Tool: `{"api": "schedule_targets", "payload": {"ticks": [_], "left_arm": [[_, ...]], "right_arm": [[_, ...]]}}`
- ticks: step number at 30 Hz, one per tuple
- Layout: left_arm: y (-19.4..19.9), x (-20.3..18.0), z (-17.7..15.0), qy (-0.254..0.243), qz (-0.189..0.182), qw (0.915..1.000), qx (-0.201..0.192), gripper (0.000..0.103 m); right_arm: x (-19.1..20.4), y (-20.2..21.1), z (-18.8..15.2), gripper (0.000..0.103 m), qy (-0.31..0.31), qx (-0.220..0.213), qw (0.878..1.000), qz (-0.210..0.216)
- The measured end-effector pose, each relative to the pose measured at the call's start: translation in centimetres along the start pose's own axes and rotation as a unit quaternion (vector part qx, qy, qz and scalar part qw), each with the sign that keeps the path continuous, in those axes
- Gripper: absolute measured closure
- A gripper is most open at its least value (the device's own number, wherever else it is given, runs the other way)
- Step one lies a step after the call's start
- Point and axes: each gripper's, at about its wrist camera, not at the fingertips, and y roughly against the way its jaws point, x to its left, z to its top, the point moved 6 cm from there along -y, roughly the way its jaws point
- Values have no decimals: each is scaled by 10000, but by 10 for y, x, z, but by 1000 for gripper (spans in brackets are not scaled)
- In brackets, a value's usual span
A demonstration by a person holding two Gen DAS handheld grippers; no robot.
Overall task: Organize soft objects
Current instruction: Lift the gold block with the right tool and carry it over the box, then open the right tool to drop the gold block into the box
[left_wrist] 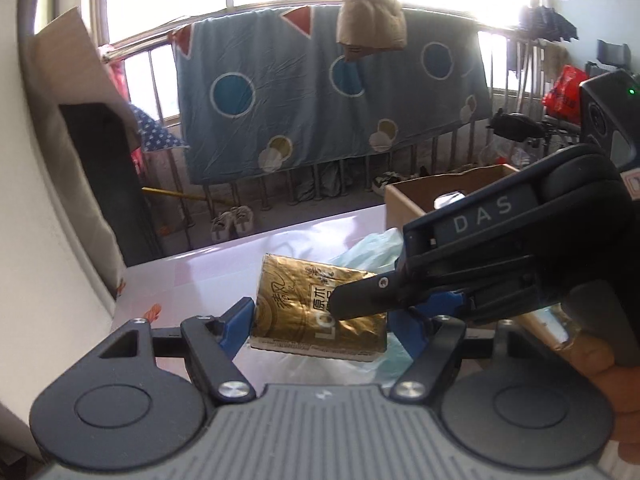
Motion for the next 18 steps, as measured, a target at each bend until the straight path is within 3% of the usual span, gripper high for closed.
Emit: {"api": "schedule_targets", "payload": {"ticks": [6, 11, 14, 16, 18], "left_arm": [[-18, -112, 32, -613, -924, 9936, -216, 28], [-48, -198, 41, -1024, -1650, 9809, -91, 28], [-64, -241, 40, -1211, -1923, 9738, 33, 25], [-82, -258, 34, -1369, -2066, 9686, 179, 14], [-100, -264, 24, -1555, -1905, 9686, 369, 13]], "right_arm": [[-69, 117, 22, 69, -381, -910, 9939, -497], [-131, 194, 25, 69, -777, -1501, 9813, -919], [-168, 218, 26, 68, -1059, -1710, 9734, -1098], [-191, 222, 26, 68, -1155, -1803, 9677, -1331], [-213, 221, 27, 68, -1166, -1823, 9607, -1739]]}}
